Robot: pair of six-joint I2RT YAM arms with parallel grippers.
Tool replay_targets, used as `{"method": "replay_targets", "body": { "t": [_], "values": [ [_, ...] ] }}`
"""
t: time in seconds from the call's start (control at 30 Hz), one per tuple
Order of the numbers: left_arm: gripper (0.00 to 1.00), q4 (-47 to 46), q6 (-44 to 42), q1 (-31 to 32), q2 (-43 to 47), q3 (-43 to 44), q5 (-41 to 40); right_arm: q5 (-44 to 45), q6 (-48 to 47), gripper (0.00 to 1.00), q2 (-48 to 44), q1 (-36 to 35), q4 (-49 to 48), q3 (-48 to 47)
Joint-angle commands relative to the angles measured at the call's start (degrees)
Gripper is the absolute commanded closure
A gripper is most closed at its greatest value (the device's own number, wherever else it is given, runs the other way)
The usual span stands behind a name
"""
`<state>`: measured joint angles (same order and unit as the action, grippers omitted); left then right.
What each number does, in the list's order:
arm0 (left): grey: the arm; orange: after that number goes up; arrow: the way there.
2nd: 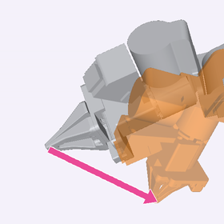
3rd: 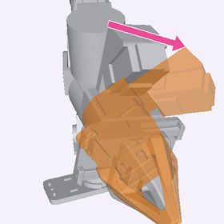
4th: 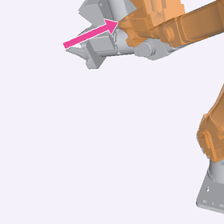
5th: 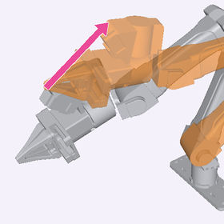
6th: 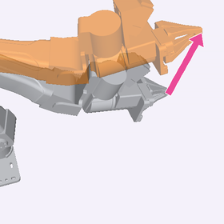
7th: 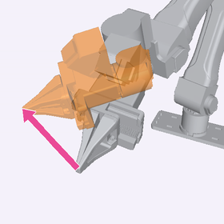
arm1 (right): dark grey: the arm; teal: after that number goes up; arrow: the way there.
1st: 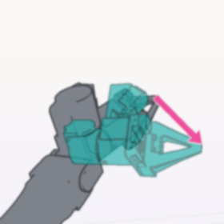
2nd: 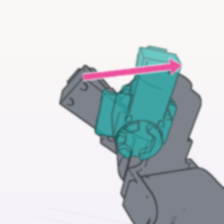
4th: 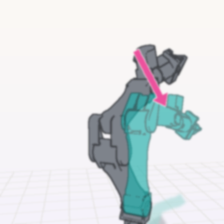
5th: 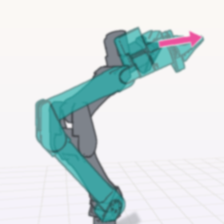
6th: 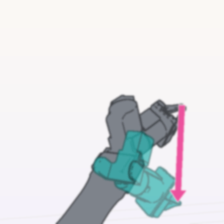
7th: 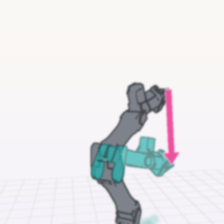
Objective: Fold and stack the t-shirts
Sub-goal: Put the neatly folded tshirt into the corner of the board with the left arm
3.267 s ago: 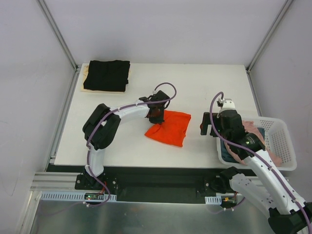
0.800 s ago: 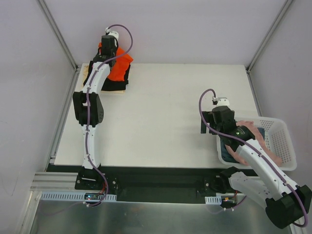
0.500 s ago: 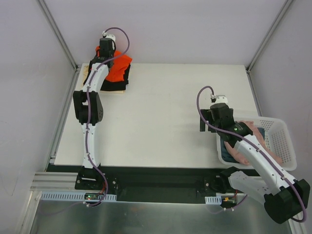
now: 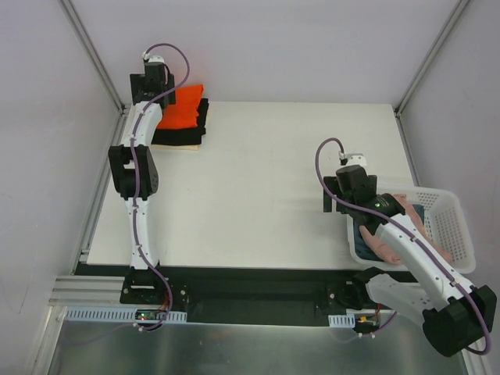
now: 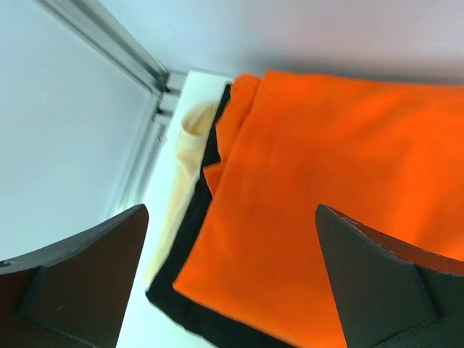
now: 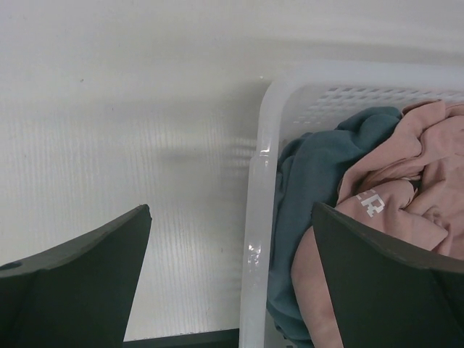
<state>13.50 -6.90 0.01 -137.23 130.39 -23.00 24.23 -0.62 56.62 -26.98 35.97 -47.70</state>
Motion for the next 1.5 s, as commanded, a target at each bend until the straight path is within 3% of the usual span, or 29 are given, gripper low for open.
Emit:
{"method": "replay_targets", "body": {
  "t": [0.0,0.13,0.2,0.3,0.57,0.73,0.97,1.1,1.3,1.47],
  "values": [
    [0.01,-1.4,5.4,0.3,10.5,-5.5,6.4,1.3,2.0,0.03,-2.8,0.3,0.6,-2.9],
    [0.01,-1.4,8.5,0.3,13.7,-9.6,18.5,-0.1,2.2,0.03,-4.1,0.3,0.7,-2.3],
    [0.01,-1.4,9.0,0.8,13.6,-9.8,20.5,-0.3,2.3,0.03,-4.7,0.2,0.9,-2.0],
    [0.01,-1.4,9.6,1.9,11.3,-7.9,18.6,0.0,2.2,0.03,-5.6,0.3,1.0,-2.0],
    [0.01,-3.7,15.9,2.3,3.3,-0.8,36.5,2.7,2.4,0.03,-3.1,0.4,1.7,-2.9],
    [0.01,-4.3,15.6,2.5,-4.3,5.5,34.5,7.0,3.3,0.03,-1.5,0.4,2.2,-3.5],
    [0.01,-4.4,15.1,2.8,-8.2,5.3,37.9,7.0,2.7,0.03,-0.6,0.9,1.3,-2.5],
    [0.01,-4.4,13.6,3.7,-8.7,5.1,35.8,7.3,2.8,0.03,1.8,1.0,2.2,-3.3],
    [0.01,-3.9,8.6,6.0,-3.2,3.3,29.6,6.3,3.7,0.03,1.0,0.9,2.9,-3.6],
    [0.01,-3.1,7.4,8.8,10.5,-1.9,23.5,0.9,3.4,0.03,-2.6,1.0,1.0,-3.1]
  ]
}}
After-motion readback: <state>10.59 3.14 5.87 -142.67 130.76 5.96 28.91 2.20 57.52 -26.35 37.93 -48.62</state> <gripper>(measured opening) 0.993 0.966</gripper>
